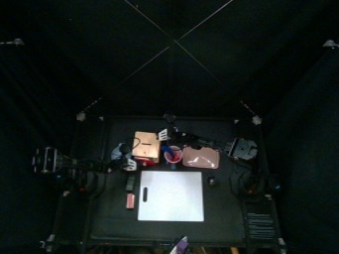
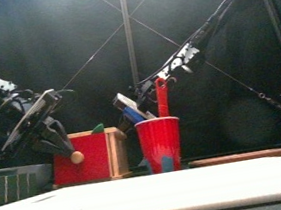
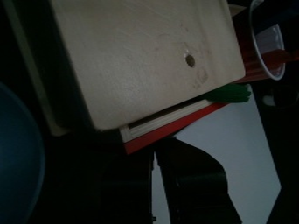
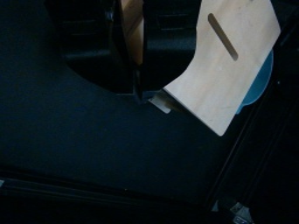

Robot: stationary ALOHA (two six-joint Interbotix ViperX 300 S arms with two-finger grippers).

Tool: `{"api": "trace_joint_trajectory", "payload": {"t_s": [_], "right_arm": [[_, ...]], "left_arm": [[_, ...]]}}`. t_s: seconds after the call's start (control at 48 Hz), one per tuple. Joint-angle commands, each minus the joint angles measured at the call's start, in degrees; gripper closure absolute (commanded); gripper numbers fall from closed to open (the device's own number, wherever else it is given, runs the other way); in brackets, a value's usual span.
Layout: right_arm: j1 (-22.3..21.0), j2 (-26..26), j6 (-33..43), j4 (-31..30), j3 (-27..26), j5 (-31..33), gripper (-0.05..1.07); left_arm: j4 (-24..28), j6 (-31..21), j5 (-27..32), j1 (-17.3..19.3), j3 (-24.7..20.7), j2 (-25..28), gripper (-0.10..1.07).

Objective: Put sushi roll on cutting board

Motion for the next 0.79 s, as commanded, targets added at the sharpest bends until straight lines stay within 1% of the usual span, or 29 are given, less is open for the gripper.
{"api": "trace_joint_trajectory", "payload": {"t_s": [0.0, 0.146, 0.292, 0.417, 0.521, 0.688, 0.771], "right_arm": [[0.09, -2.90, -0.09, -0.26, -0.18, 0.18, 0.53], [0.00, -4.57, -0.18, -1.23, -0.18, 0.35, 0.53], [0.00, -6.50, -0.09, -2.99, -0.09, 1.14, 0.53], [-0.09, -7.82, -0.09, -4.22, -0.09, 1.85, 0.53], [-0.09, -9.84, -0.09, -5.45, 0.35, 1.85, 0.53], [0.44, -15.29, -0.09, -8.70, 2.46, 1.58, 0.53], [1.93, -17.75, -0.09, -9.58, 4.04, 1.41, 0.53]], "left_arm": [[0.35, 0.18, -0.18, -1.05, -1.41, -1.41, 0.53], [0.35, 0.09, -0.09, -3.60, -0.44, -4.13, 0.53], [0.35, 0.26, 0.00, -5.27, 0.79, -7.56, 0.52], [1.76, 0.53, 0.00, -6.50, 1.76, -10.20, 0.50], [5.89, 0.53, -0.09, -7.56, 2.64, -12.57, 0.45], [13.89, 0.35, -0.09, -7.91, 3.43, -16.17, 0.35], [16.87, 0.44, -0.09, -7.91, 3.34, -17.49, 0.33]]}}
